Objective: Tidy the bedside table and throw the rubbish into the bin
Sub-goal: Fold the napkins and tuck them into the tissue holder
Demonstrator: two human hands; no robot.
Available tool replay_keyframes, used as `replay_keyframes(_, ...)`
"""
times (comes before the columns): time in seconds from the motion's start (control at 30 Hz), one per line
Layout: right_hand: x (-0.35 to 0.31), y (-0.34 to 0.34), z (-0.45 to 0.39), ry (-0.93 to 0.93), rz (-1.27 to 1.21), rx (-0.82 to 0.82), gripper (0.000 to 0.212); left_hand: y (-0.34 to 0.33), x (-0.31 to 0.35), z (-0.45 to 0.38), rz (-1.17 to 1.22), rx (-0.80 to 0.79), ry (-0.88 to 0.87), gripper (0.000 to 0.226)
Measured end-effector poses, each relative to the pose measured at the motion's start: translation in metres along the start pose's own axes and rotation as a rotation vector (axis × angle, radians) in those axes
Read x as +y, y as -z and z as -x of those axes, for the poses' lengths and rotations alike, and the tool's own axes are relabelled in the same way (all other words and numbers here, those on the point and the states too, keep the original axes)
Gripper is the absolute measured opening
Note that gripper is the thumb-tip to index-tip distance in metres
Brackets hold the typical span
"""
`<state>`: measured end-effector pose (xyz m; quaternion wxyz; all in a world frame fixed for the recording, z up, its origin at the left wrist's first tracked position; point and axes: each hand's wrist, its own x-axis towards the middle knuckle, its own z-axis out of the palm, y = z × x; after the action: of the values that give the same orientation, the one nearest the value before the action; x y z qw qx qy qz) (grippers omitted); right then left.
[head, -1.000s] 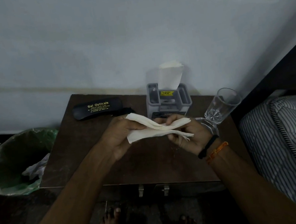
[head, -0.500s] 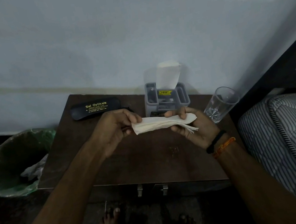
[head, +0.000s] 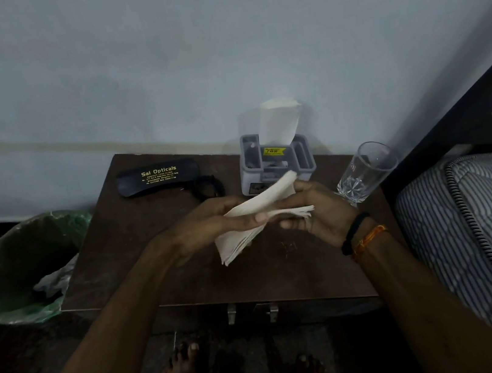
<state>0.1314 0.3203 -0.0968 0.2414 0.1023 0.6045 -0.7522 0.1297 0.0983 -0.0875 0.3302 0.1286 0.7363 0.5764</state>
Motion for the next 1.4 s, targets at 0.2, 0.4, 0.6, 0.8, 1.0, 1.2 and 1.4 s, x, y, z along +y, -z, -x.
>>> replay_keyframes(0.2,-0.004,0.005,0.001,-0.041,0.239,0.002,0.042,0.003,0.002,0.002,0.164,-0.058,0.160,0.049)
replay_keyframes(0.4,-0.002,0.013,-0.001,-0.090,0.282,-0.059,0.047,0.004,-0.004,-0.002,0.095,0.042,0.223,0.023)
replay_keyframes(0.6,-0.006,0.022,0.010,-0.205,-0.050,-0.036,0.046,0.010,-0.004,-0.003,0.435,0.220,0.177,0.027)
replay_keyframes(0.8,0.008,0.002,0.000,-0.038,-0.078,0.047,0.054,0.006,-0.002,-0.006,0.659,0.230,0.139,0.030)
replay_keyframes(1.0,0.010,-0.002,-0.002,0.120,-0.014,0.108,0.047,0.011,-0.002,-0.007,0.480,0.313,0.119,0.036)
replay_keyframes(1.2,0.011,-0.006,0.003,0.144,0.016,0.103,0.046,0.009,-0.002,-0.010,0.373,0.342,0.102,0.043)
replay_keyframes(1.4,0.009,-0.008,0.004,0.152,-0.039,0.096,0.045,0.007,-0.005,-0.012,0.382,0.362,0.071,0.037)
